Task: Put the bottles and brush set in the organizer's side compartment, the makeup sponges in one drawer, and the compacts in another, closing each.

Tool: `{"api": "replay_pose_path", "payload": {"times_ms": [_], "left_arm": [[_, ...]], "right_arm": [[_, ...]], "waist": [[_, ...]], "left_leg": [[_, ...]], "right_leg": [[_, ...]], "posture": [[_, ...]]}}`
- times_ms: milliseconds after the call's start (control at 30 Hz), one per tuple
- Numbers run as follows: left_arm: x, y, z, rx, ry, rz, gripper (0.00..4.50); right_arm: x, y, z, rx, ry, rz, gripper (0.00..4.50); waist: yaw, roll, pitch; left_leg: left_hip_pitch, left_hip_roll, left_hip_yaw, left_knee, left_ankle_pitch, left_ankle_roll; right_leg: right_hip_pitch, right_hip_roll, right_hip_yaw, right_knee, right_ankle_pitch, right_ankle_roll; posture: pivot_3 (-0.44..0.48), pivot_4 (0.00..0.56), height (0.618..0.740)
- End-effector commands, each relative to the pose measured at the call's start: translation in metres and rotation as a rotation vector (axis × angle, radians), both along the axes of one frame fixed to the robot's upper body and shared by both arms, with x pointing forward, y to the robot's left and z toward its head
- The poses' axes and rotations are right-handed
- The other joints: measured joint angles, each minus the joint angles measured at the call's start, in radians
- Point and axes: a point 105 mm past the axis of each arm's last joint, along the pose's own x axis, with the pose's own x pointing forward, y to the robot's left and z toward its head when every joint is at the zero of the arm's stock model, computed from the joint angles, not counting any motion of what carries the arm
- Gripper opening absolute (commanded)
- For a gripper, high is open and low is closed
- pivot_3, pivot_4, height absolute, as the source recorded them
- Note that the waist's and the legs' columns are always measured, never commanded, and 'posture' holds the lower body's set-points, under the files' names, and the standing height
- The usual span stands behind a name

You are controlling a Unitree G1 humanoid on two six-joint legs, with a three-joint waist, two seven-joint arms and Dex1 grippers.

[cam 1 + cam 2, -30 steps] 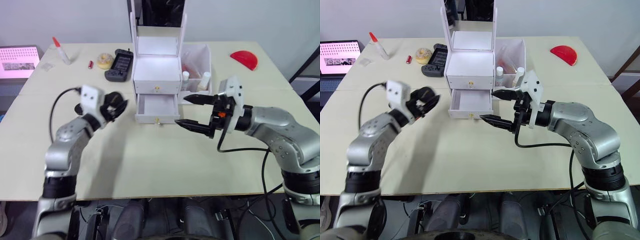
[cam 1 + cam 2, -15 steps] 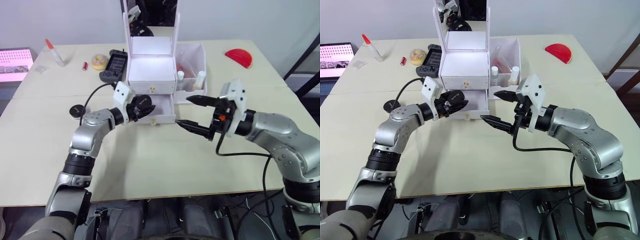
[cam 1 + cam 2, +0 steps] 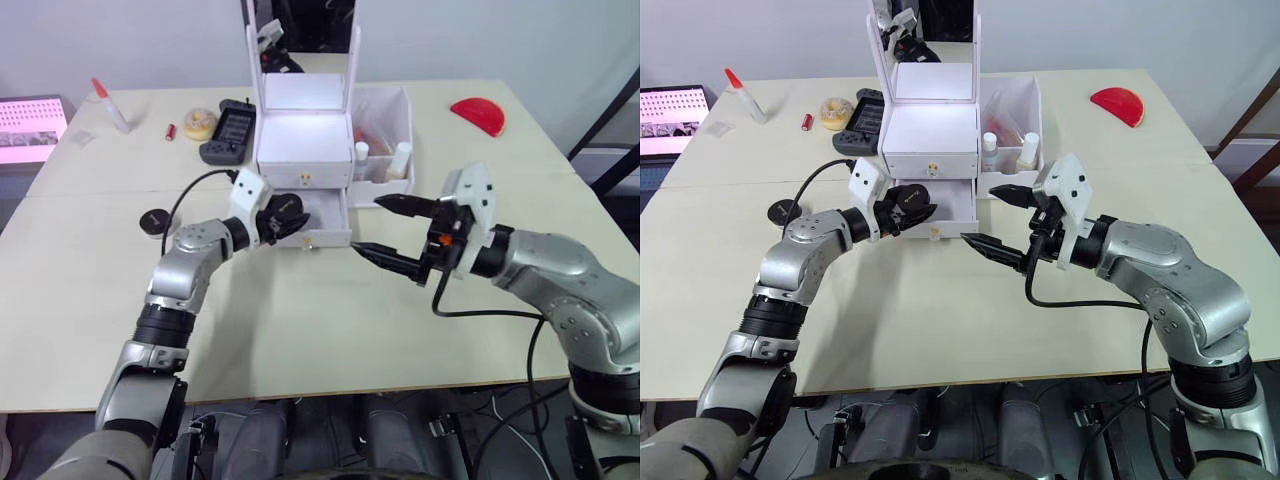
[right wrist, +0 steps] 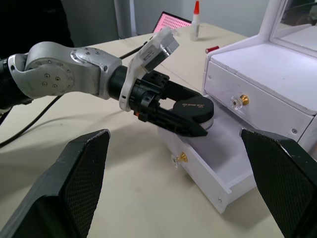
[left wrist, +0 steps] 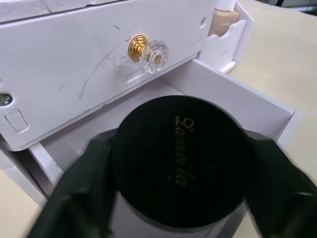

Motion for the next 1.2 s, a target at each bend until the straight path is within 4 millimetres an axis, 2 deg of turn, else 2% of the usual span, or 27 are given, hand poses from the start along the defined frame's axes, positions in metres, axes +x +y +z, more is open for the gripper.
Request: {"api": "replay_pose_path", "payload": {"times_ms": [33, 200, 333, 400, 467, 567, 600, 633, 733, 867, 1000, 1067, 1200], "left_arm": [[0.001, 0.000, 0.009, -0.015, -0.026, 0.003, 4.45], [0.002, 0.003, 0.011, -0.023, -0.020, 0.021, 4.45], [-0.002, 0.009, 0.021, -0.046, -0.034, 0.027, 4.45], [-0.011, 0.024, 0.033, -0.101, -0.049, 0.026, 4.45], [-0.026, 0.046, 0.041, -0.123, -0.061, 0.015, 4.45], [-0.054, 0.095, 0.046, -0.092, -0.044, 0.037, 4.45], [-0.059, 0.104, 0.046, -0.079, -0.037, 0.046, 4.45], [-0.066, 0.125, 0.043, -0.044, -0.024, 0.090, 4.45], [-0.082, 0.164, 0.036, 0.041, 0.010, 0.180, 4.45], [-0.116, 0.259, 0.024, 0.154, 0.061, 0.473, 4.45], [-0.143, 0.315, 0.018, 0.205, 0.057, 0.669, 4.45], [-0.155, 0.333, 0.014, 0.230, 0.062, 0.726, 4.45], [-0.159, 0.337, 0.011, 0.208, 0.051, 0.737, 4.45]], "right_arm": [[-0.005, -0.001, 0.010, 0.008, -0.046, 0.001, 4.50], [-0.004, -0.002, 0.010, 0.011, -0.046, -0.007, 4.50], [-0.004, -0.004, 0.010, 0.011, -0.046, -0.012, 4.50], [-0.005, -0.012, 0.012, 0.012, -0.050, -0.032, 4.50], [-0.006, -0.025, 0.012, 0.007, -0.048, -0.070, 4.50], [-0.009, -0.063, 0.005, -0.028, -0.020, -0.178, 4.50], [-0.010, -0.071, 0.004, -0.037, -0.014, -0.200, 4.50], [-0.011, -0.086, 0.001, -0.050, -0.001, -0.241, 4.50], [-0.016, -0.119, -0.004, -0.055, 0.019, -0.328, 4.50], [-0.033, -0.193, -0.019, -0.093, 0.054, -0.534, 4.50], [-0.051, -0.241, -0.026, -0.107, 0.068, -0.654, 4.50], [-0.058, -0.259, -0.032, -0.119, 0.079, -0.707, 4.50], [-0.060, -0.265, -0.039, -0.115, 0.089, -0.710, 4.50]], "waist": [[0.000, 0.000, 0.000], [0.000, 0.000, 0.000], [-0.001, 0.000, 0.000], [-0.005, 0.000, 0.000], [-0.007, 0.000, 0.000], [-0.011, 0.000, 0.000], [-0.009, 0.001, 0.000], [-0.007, 0.001, 0.000], [0.001, 0.001, 0.000], [0.001, 0.001, 0.000], [0.000, 0.002, 0.000], [-0.001, 0.002, 0.000], [0.000, 0.002, 0.000]], "left_leg": [[0.000, 0.000, 0.000, 0.000, 0.000, 0.000], [0.000, 0.000, 0.000, 0.000, 0.000, 0.000], [0.000, 0.000, 0.000, 0.000, 0.000, 0.000], [0.000, 0.000, 0.000, 0.000, 0.000, 0.000], [0.000, 0.001, 0.000, 0.000, 0.000, 0.001], [0.000, 0.001, 0.000, -0.002, -0.001, 0.001], [0.000, 0.001, 0.000, -0.002, -0.001, 0.001], [0.000, 0.001, 0.000, -0.002, -0.001, 0.001], [0.001, 0.002, 0.001, -0.001, -0.001, 0.001], [0.001, 0.001, 0.002, 0.000, -0.001, 0.001], [0.000, 0.001, 0.003, -0.001, -0.002, 0.002], [0.001, 0.002, 0.003, -0.001, -0.002, 0.001], [0.001, 0.002, 0.003, -0.002, -0.004, -0.002]], "right_leg": [[0.000, 0.000, 0.000, 0.000, 0.000, 0.000], [0.000, 0.000, 0.000, 0.000, 0.000, 0.000], [0.000, 0.000, 0.000, 0.000, 0.000, 0.000], [0.000, 0.000, 0.000, 0.000, 0.000, 0.000], [0.000, 0.000, 0.000, 0.001, 0.000, 0.000], [-0.001, 0.000, 0.000, 0.001, 0.000, 0.000], [-0.001, 0.001, 0.000, 0.001, 0.000, 0.000], [-0.002, 0.001, 0.000, 0.000, 0.000, 0.000], [0.000, 0.000, 0.000, -0.001, -0.002, -0.004], [0.002, -0.001, 0.000, -0.003, -0.003, -0.004], [0.001, -0.002, 0.000, -0.003, -0.003, -0.004], [0.001, -0.003, 0.000, -0.003, -0.003, -0.004], [0.000, -0.004, 0.000, -0.003, -0.004, -0.003]], "posture": [[0.000, 0.150, 0.738], [0.000, 0.150, 0.738], [0.000, 0.150, 0.738], [0.000, 0.150, 0.738], [0.000, 0.150, 0.738], [0.000, 0.150, 0.738], [0.000, 0.150, 0.738], [0.000, 0.150, 0.738], [0.000, 0.150, 0.738], [0.000, 0.150, 0.738], [0.000, 0.150, 0.738], [0.000, 0.150, 0.738], [0.000, 0.150, 0.738]]}}
